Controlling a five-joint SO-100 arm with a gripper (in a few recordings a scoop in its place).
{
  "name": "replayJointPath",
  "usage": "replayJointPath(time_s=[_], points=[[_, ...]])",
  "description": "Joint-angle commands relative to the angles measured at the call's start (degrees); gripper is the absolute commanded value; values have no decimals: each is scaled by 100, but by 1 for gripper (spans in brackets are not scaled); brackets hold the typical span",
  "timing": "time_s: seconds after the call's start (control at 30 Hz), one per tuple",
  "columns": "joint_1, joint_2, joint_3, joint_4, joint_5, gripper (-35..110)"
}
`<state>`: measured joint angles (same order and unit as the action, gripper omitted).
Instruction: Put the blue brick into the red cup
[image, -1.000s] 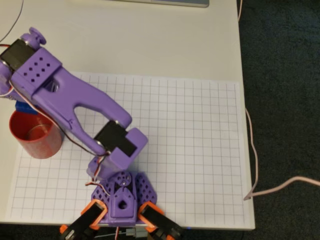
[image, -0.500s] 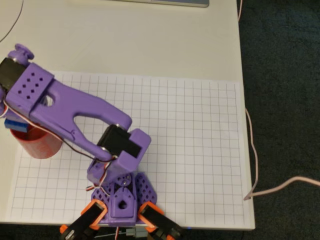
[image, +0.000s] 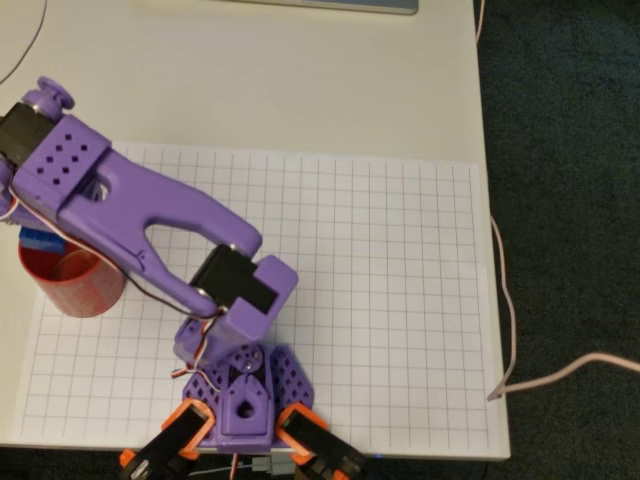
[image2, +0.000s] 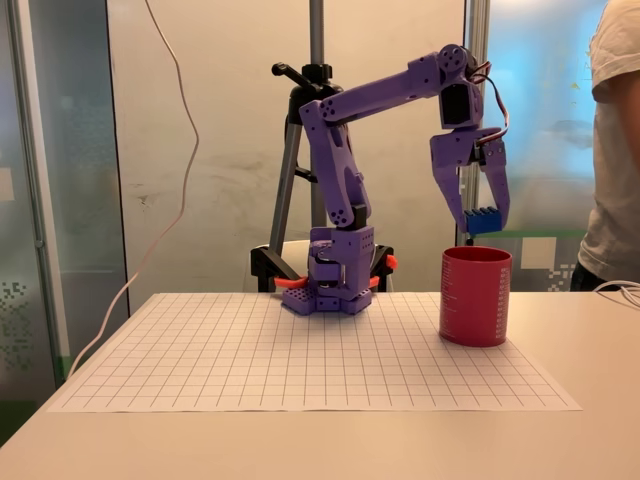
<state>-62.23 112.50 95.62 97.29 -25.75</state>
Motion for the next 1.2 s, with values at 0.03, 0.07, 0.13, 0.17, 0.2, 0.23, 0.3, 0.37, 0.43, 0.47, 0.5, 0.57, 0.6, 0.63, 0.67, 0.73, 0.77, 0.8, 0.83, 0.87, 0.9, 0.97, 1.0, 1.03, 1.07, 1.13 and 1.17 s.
replayJointPath(time_s=[0.03, 0.07, 0.13, 0.17, 0.2, 0.23, 0.3, 0.37, 0.43, 0.47, 0.5, 0.57, 0.6, 0.63, 0.67, 0.73, 0.77, 0.8, 0.83, 0.87, 0.9, 0.97, 1.0, 1.03, 1.07, 1.13, 1.17], points=[[-9, 237, 18, 44, -114, 0], [-9, 237, 18, 53, -141, 0], [-18, 299, 70, 97, -229, 23], [-18, 352, 88, 88, -299, 45], [-18, 387, 79, 70, -343, 45], [-18, 396, 53, 70, -396, 45], [-9, 413, 44, 35, -466, 45], [26, 413, 44, -35, -448, 45], [44, 404, 44, -44, -439, 45], [53, 404, 44, -44, -439, 45], [53, 404, 44, -44, -439, 45], [62, 413, 44, -44, -404, 45], [62, 404, 44, -44, -387, 45], [70, 404, 44, -44, -387, 45], [79, 404, 44, -44, -396, 42], [97, 387, 44, -53, -431, 17], [141, 378, 35, -97, -316, 0], [158, 378, 44, -88, -334, 0], [141, 360, 62, -26, -413, 0], [141, 360, 62, -26, -422, 0], [141, 360, 62, -26, -439, 0], [141, 360, 62, -9, -483, 0], [141, 369, 62, -9, -483, 0], [141, 369, 62, -9, -492, 0], [141, 378, 70, -9, -501, 0], [141, 387, 79, -26, -527, 0], [149, 387, 79, -53, -536, 0]])
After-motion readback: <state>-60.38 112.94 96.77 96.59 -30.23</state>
